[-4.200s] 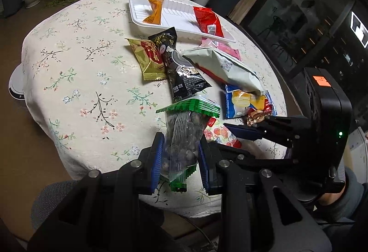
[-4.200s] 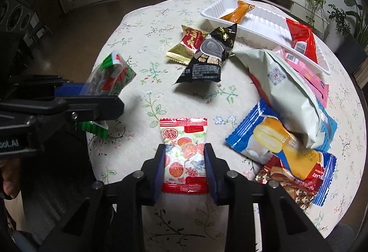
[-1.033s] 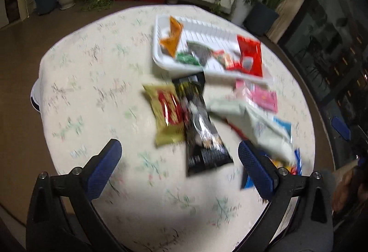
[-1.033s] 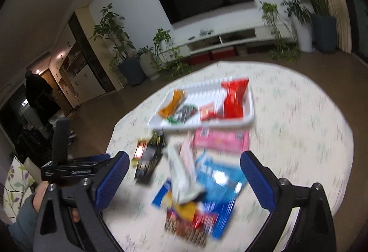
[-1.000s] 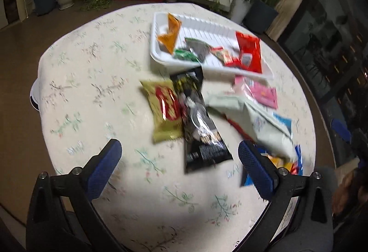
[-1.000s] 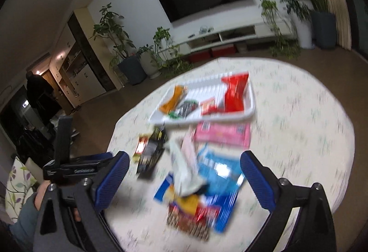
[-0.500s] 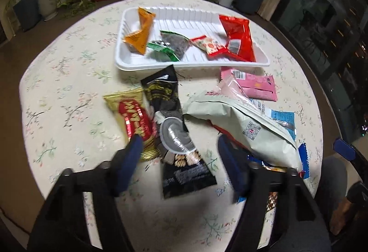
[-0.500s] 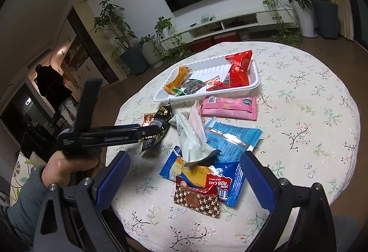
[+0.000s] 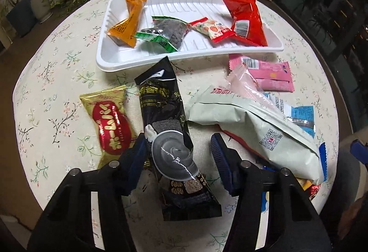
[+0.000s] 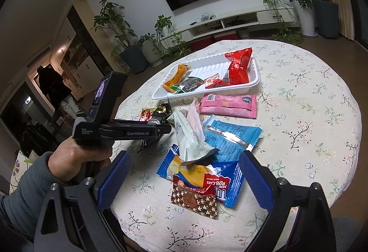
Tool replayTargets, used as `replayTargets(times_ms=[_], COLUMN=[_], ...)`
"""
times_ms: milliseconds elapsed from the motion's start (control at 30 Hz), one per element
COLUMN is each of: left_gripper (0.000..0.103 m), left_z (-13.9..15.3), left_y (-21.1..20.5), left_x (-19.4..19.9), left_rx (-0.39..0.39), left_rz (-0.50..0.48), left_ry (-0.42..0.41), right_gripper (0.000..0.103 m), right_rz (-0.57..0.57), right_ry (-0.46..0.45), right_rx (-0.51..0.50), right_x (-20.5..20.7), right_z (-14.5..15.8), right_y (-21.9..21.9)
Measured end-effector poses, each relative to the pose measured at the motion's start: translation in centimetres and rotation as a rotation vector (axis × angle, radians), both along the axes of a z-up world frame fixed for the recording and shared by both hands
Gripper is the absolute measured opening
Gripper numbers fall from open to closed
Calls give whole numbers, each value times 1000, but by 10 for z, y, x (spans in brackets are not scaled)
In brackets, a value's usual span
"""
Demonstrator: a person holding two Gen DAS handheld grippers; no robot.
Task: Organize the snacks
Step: 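Grasp the black coffee-candy bag with the left gripper while the right gripper grasps the white bag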
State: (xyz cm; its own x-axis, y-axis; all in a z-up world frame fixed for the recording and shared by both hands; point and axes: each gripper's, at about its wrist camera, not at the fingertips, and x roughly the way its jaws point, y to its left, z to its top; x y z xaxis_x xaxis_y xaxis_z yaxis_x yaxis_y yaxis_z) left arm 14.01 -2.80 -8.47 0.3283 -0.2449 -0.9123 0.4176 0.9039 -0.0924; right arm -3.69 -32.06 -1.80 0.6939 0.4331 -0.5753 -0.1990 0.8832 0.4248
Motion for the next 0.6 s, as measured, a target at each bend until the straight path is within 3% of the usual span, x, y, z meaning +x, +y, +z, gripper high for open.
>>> replayTargets(times_ms=[300, 433, 600], left_gripper=[52, 37, 31], left_z=[-4, -4, -2], left_y=[-9, -8, -4], left_x=[18, 20, 17], left_rx=[30, 35, 26], left_rz=[-18, -8, -19], left_ry=[4, -9, -6], right_gripper=[95, 94, 93], right_rz=[14, 17, 26], right_ry=[6, 9, 10], right_rx=[-10, -18, -30], right_x=[-1, -1, -2], right_z=[-2, -2, -2], right_y=[6, 9, 13])
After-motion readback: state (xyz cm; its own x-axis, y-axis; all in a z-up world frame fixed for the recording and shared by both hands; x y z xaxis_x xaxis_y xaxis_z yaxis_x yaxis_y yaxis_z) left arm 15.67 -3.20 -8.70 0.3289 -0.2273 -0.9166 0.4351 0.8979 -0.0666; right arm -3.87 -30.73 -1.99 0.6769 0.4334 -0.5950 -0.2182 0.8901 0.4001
